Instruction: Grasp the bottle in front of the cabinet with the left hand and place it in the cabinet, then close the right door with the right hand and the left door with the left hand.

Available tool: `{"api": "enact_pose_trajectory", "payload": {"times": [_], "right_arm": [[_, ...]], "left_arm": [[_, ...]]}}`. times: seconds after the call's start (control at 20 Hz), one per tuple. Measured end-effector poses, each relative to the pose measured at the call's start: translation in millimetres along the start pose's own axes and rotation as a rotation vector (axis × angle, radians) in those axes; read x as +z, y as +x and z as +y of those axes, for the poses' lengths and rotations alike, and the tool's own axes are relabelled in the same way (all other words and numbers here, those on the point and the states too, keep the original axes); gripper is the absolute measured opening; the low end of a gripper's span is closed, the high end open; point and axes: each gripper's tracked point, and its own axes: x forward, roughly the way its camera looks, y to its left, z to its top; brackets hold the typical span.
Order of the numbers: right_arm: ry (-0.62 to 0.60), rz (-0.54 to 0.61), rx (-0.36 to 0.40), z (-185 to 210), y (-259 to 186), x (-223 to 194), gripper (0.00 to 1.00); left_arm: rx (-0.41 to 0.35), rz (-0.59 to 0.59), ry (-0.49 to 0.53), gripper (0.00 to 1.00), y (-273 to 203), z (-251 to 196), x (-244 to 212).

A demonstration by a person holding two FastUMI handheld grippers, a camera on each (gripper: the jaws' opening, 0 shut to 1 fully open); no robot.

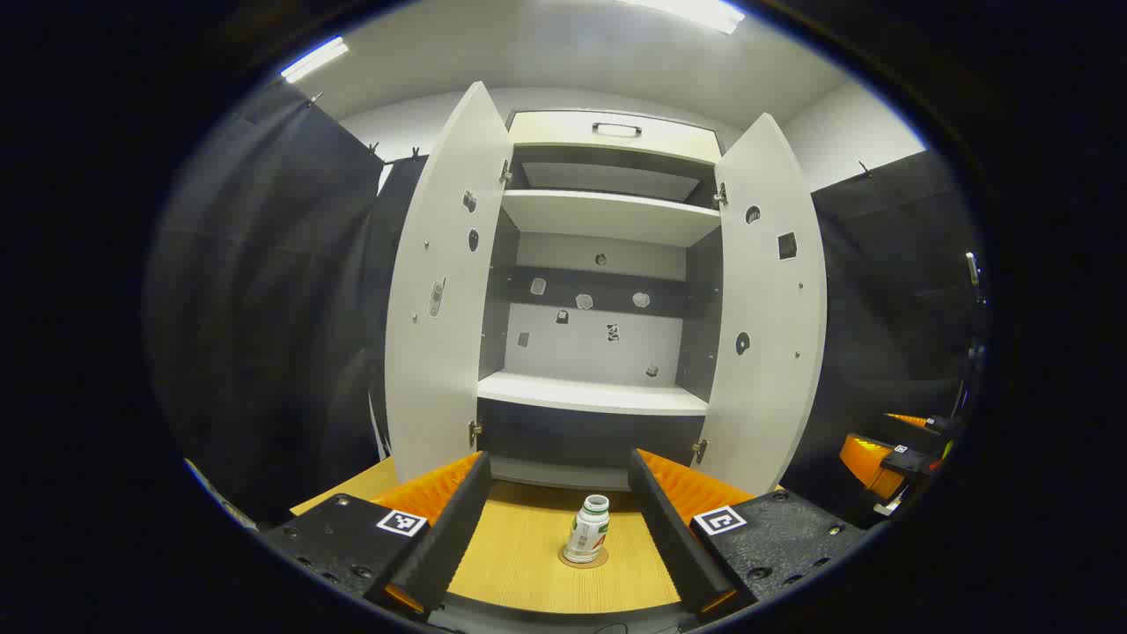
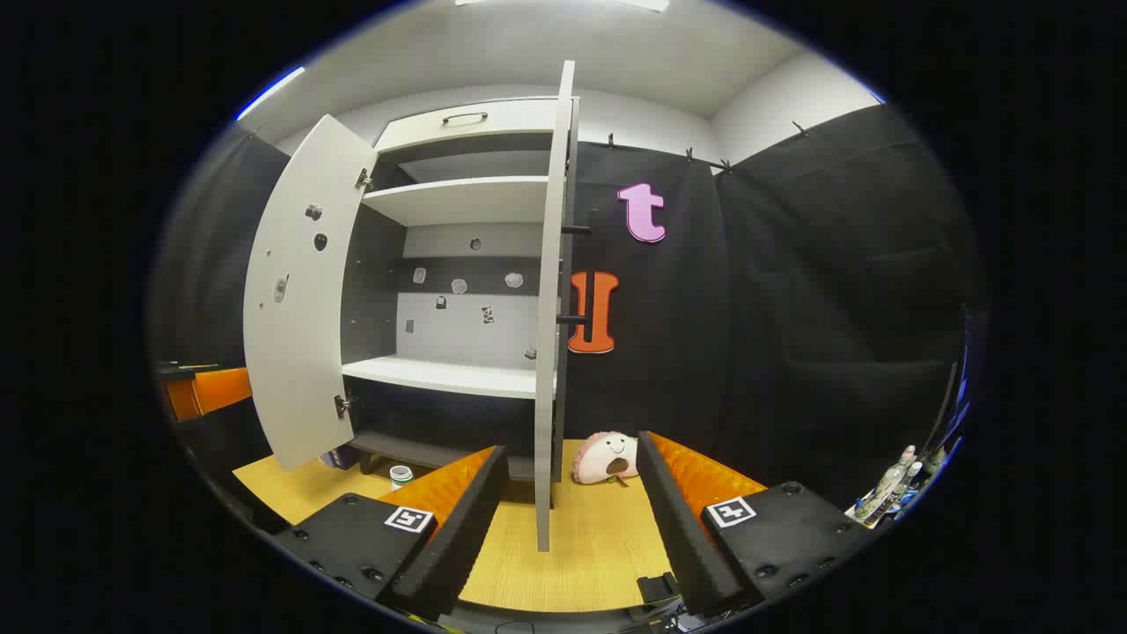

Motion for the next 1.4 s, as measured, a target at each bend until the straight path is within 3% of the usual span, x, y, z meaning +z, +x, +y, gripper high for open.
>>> {"api": "enact_pose_trajectory", "payload": {"times": [0.05, 0.4, 0.7, 0.75, 0.8, 1.4], "right_arm": [[0.003, 0.002, 0.000, -3.0, 3.1, -0.8, 0.96], [-0.002, 0.028, 0.028, -8.2, 7.6, -10.7, 0.97], [0.010, 0.042, 0.026, -2.7, 10.2, -9.9, 0.96], [0.017, 0.046, 0.021, -3.2, 10.7, -9.0, 1.00], [0.023, 0.045, 0.015, -2.8, 9.4, -8.8, 0.96], [0.036, 0.057, -0.048, 2.2, 11.5, -12.9, 0.96]], "left_arm": [[0.007, 0.000, 0.003, 0.92, 1.1, -2.0, 0.2], [0.011, 0.024, -0.010, 0.92, 5.2, -19.1, -12.2], [-0.031, 0.050, -0.010, 0.95, 17.5, -31.6, -17.9], [-0.039, 0.050, -0.004, 0.95, 19.4, -33.1, -18.0], [-0.047, 0.048, -0.001, 0.95, 20.3, -34.2, -18.0], [-0.102, 0.104, 0.003, 0.95, 49.2, -36.4, -56.2]]}}
